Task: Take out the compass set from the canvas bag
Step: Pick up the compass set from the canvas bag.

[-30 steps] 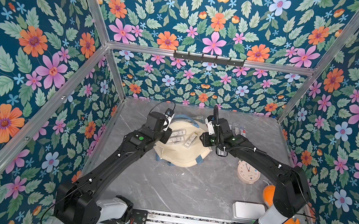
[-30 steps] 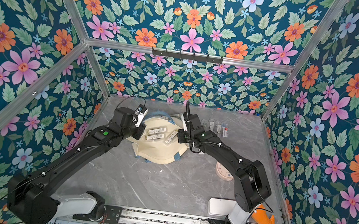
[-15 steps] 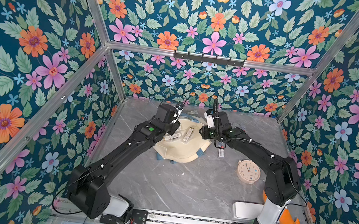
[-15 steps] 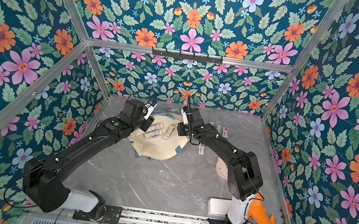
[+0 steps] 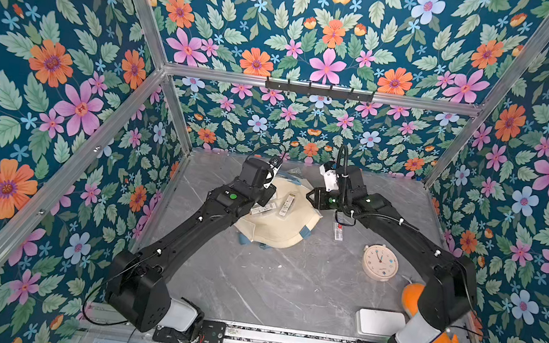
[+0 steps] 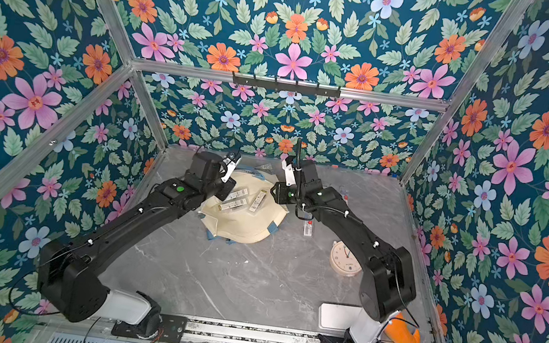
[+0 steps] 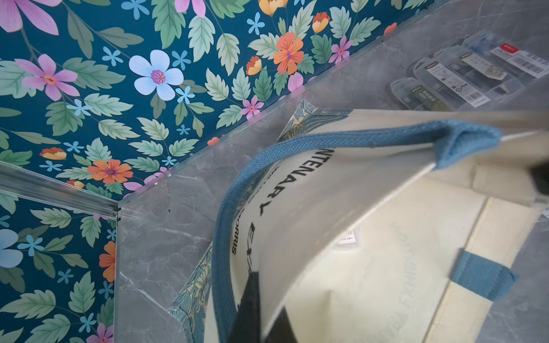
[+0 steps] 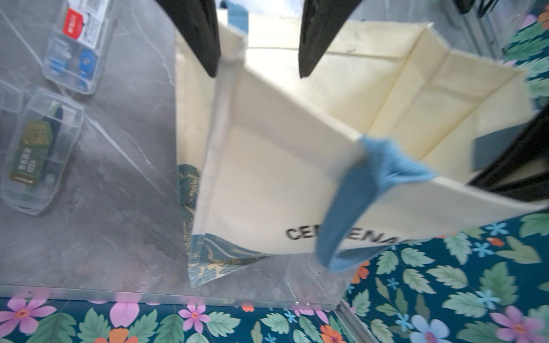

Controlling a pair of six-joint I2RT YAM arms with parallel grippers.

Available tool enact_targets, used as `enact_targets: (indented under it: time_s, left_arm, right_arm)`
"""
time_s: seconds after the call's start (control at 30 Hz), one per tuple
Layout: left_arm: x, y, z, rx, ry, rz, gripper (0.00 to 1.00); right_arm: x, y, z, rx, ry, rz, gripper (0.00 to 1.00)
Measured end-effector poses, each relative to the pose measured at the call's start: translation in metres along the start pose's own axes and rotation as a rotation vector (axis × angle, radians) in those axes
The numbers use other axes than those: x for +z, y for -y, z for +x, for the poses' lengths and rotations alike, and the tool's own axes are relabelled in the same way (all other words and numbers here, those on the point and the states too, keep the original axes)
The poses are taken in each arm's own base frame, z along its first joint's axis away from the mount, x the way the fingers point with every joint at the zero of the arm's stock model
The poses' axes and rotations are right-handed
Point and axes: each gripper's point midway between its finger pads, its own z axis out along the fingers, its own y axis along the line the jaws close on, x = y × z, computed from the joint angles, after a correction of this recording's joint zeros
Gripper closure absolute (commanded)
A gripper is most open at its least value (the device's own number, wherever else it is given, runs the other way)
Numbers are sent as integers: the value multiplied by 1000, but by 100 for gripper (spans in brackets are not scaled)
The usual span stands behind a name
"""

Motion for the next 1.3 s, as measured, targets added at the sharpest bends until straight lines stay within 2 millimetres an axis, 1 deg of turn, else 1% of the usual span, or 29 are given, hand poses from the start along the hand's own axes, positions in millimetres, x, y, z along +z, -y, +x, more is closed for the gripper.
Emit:
enact_targets:
  time_s: [0.03,0.07,0.13,0.17,0.23,0.37,0.47,0.57,0.63,0.73,0.87,0.97,1.03,1.2,1.3]
  left_arm:
    - [0,0,0,-7,2,0,100]
    - [-1,0,-1,-12,4,0,100]
    - [-1,0,-2,-23,8,3,100]
    - [-1,1,-2,-32,10,7,100]
    - [-1,1,-2,-38,11,7,100]
    - [-1,3,-3,-50,16,17,100]
    - [-1,5,-3,-59,19,32,100]
    - [-1,8,-2,-66,21,47,100]
    - [-1,10,-2,-67,23,58,100]
    - [-2,13,-1,-73,28,72,100]
    - [-1,16,1,-85,31,85,100]
    - [-1,18,3,-85,31,93,100]
    - [-2,18,3,-86,32,97,100]
    - [-6,19,2,-93,48,108,100]
    - [-6,22,3,-95,51,119,100]
  right_arm:
    - [-6,-18,8,-7,-2,-30,53]
    - [-9,-34,15,-19,-3,-61,54]
    - [-3,-61,27,-29,-9,-120,54]
    - [5,-67,34,-27,-16,-127,55]
    - [27,-70,50,-11,-46,-120,56]
    - [76,-63,68,18,-78,-77,57]
    - [107,-58,65,14,-69,-40,56]
    - [131,-47,65,-6,-66,11,55]
    - [142,-38,68,-13,-65,52,54]
    - [154,-21,72,-21,-68,116,54]
    - [164,-3,72,-23,-59,202,54]
    - [169,10,77,-20,-66,258,49]
    - [173,16,79,-14,-71,282,46]
    - [185,28,72,-7,-69,334,43]
    - [190,33,76,-2,-86,349,38]
